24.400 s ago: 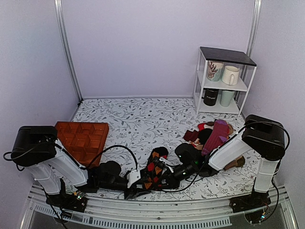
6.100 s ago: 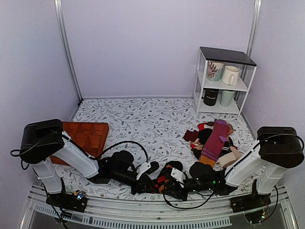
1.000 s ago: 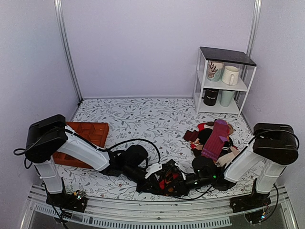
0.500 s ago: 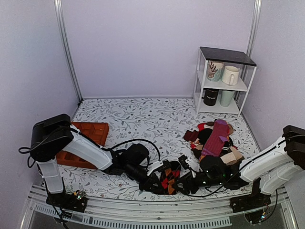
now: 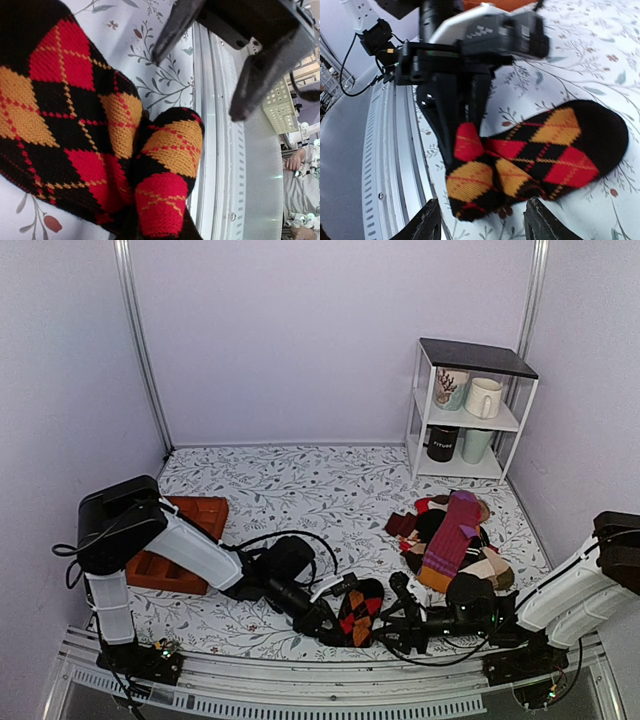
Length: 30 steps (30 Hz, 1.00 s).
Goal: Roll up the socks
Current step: Roll the sock at the center of the board.
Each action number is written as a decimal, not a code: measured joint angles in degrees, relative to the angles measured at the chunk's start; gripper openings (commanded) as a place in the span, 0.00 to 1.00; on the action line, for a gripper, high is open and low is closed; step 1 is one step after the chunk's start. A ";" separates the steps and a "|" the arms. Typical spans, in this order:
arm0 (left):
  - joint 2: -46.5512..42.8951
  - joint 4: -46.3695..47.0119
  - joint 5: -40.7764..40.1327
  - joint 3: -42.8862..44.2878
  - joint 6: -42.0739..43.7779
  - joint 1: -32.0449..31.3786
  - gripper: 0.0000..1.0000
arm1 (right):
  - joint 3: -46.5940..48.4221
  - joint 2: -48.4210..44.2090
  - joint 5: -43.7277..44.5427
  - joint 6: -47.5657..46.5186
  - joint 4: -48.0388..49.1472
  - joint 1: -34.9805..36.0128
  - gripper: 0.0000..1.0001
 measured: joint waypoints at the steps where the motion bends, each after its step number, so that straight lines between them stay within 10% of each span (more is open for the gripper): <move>1: 0.04 -0.44 0.15 0.33 0.00 0.02 0.00 | 0.22 0.79 0.07 -0.63 1.44 0.57 0.59; 30: 1.44 -3.63 2.45 2.64 0.59 0.76 0.00 | 5.81 18.91 2.60 -3.43 12.00 5.07 0.46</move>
